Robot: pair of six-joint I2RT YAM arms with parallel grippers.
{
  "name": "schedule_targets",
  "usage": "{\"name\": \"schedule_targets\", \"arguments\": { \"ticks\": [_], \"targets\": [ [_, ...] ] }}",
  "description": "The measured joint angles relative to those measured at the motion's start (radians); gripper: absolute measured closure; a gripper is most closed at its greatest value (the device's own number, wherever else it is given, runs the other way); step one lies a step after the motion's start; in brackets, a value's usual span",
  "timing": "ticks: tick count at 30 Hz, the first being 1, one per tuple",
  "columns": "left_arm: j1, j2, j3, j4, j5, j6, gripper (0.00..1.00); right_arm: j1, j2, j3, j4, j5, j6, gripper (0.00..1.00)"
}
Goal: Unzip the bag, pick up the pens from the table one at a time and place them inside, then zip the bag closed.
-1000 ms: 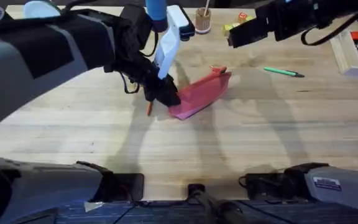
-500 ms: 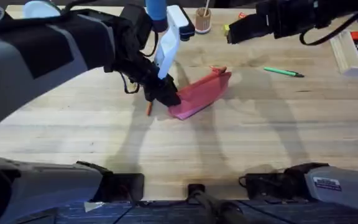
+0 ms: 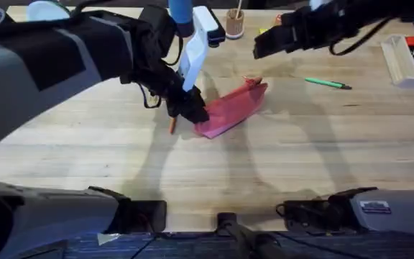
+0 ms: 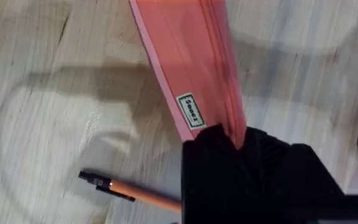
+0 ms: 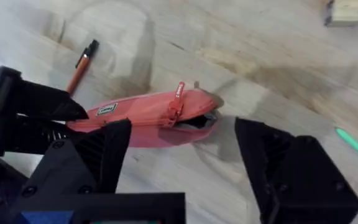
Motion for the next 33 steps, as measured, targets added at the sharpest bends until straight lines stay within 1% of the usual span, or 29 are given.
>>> {"name": "schedule_targets", "arguments": {
  "ticks": [8,9,16,20,27,33],
  "targets": [
    [0.0,0.0,0.0,0.0,0.0,0.0,0.958,0.057,0.102,0.0,0.03,-0.003,-0.046,0.005],
    [0.0,0.0,0.0,0.0,0.0,0.0,0.958,0.076,0.154,0.0,0.036,-0.003,-0.052,0.005],
    [0.0,0.0,0.0,0.0,0.0,0.0,0.957,0.088,0.222,0.0,0.042,-0.003,-0.07,0.007],
    [0.0,0.0,0.0,0.0,0.0,0.0,0.957,0.088,0.247,0.0,0.054,-0.003,-0.077,0.018],
    [0.0,0.0,0.0,0.0,0.0,0.0,0.957,0.088,0.259,0.0,0.062,-0.003,-0.084,0.073],
    [0.0,0.0,0.0,0.0,0.0,0.0,0.957,0.088,0.259,0.0,0.054,-0.003,-0.087,0.083]
  ]
}}
